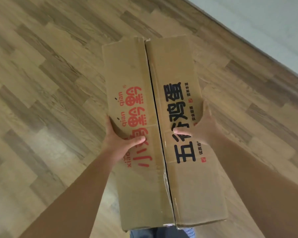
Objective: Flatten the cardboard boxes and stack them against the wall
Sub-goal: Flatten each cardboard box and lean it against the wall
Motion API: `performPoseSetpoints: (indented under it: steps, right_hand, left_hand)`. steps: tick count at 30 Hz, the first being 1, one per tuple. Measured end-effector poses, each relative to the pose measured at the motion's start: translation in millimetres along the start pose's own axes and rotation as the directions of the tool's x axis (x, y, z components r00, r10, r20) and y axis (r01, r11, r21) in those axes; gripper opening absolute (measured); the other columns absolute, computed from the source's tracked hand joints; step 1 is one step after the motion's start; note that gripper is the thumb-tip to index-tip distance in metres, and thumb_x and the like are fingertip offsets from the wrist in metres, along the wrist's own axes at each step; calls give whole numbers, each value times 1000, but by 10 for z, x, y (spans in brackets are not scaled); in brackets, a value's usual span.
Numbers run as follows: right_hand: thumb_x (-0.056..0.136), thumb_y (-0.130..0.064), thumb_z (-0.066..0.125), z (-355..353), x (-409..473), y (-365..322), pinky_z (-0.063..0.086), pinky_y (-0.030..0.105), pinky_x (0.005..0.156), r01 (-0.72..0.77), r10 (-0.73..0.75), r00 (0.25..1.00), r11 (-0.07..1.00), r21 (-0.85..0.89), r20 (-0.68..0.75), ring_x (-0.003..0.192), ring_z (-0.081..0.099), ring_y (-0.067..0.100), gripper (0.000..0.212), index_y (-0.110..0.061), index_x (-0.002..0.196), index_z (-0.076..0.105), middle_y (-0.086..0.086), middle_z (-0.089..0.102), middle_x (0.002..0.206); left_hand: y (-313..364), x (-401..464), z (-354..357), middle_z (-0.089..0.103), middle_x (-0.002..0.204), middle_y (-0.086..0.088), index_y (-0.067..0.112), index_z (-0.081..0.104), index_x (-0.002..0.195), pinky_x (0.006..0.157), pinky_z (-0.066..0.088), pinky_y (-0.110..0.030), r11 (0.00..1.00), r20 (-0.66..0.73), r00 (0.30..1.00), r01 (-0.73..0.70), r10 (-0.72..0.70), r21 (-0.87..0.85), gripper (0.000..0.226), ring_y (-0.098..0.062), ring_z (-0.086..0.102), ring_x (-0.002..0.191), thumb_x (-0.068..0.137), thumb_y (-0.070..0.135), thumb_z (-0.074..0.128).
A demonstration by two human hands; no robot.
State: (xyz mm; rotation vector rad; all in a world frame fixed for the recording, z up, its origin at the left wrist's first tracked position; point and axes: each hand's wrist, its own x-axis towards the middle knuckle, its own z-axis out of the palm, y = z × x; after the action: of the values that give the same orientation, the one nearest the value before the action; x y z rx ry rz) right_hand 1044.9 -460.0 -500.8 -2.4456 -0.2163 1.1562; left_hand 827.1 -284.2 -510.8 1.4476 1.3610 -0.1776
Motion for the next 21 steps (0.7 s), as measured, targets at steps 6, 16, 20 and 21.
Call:
performPoseSetpoints:
  steps: [6,16,20,21]
  right_hand:
    - [40,-47,103,-13,379,235,57,53,94,-46,-2,990,941,336,142,104,75,21,89,-40,118,60,-6,80,109]
    - [49,-41,93,-503,-403,100,47,28,66,8,-15,1000,861,508,10,94,67,8,85,-30,125,58,-11,73,106]
    - [57,-42,98,-960,-1000,-87,46,26,65,42,4,996,842,537,-85,91,65,7,72,-34,117,57,-13,71,101]
    - [58,-41,98,-1109,-1194,-121,48,27,66,56,11,993,833,550,-119,90,66,7,69,-35,114,58,-13,72,100]
  left_hand:
    - [-189,349,-1,80,112,3,25,64,133,91,61,-52,979,63,994,99,-89,-177,112,-21,77,103,31,46,106]
    - [523,-218,-157,77,110,3,29,58,131,88,59,-41,989,64,998,-9,19,-148,90,-17,73,102,54,19,103]
    - [1122,-685,-378,79,106,0,25,63,125,87,59,-36,987,100,986,-124,135,-103,89,-16,75,98,47,20,103]
    - [1314,-866,-424,79,104,0,24,63,123,83,58,-30,983,117,980,-150,162,-105,86,-13,74,95,48,18,103]
